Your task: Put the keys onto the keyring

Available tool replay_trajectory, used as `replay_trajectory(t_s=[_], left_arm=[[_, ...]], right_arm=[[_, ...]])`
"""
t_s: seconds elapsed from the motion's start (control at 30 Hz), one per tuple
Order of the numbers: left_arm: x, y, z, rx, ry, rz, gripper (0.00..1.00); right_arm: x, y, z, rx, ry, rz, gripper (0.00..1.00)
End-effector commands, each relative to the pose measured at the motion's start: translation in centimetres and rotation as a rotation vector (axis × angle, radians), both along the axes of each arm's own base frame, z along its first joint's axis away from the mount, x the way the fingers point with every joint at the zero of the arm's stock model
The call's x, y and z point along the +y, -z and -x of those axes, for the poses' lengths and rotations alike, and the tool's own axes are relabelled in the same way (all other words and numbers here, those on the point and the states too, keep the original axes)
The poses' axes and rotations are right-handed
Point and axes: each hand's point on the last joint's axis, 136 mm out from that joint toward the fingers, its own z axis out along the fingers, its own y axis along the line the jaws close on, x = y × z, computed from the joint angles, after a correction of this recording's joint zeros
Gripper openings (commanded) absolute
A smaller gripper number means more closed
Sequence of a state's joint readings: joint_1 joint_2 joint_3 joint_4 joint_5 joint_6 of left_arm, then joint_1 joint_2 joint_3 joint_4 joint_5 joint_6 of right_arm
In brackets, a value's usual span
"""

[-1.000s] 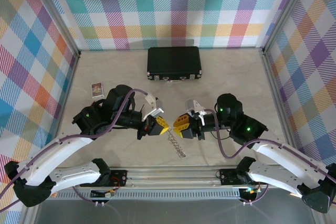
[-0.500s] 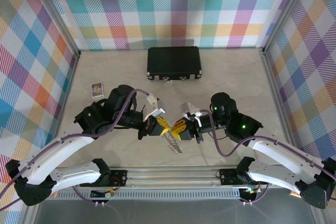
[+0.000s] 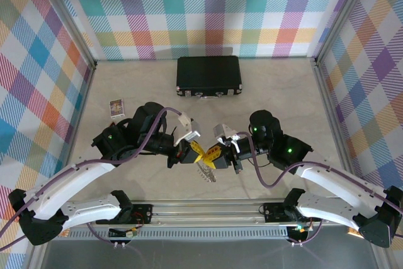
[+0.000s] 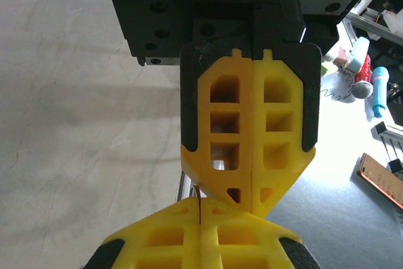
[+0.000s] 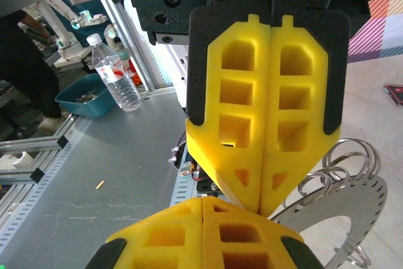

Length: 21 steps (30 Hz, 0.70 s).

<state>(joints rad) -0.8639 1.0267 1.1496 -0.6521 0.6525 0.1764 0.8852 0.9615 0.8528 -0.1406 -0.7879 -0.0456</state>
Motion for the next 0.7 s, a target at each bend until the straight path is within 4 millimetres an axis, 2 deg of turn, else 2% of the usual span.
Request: replay_trajectory(t_s=[0.0, 0.5, 0.67], left_arm=[[-0.6, -1.7, 0.3, -0.037, 0.023, 0.052, 0.0], [-0.3, -2.4, 0.7, -0.043, 0.026, 0.086, 0.0], [-0.4, -2.4, 0.7, -0.038, 0.032, 0.085, 0.0]], right_arm=[[0.0, -1.2, 0.8, -0.03, -0.04, -0.03, 0.0], [-0.6, -2.0, 1.8, -0.034, -0.078, -0.057, 0.0], [-0.7, -1.7, 1.8, -0.036, -0.069, -0.044, 0.0]])
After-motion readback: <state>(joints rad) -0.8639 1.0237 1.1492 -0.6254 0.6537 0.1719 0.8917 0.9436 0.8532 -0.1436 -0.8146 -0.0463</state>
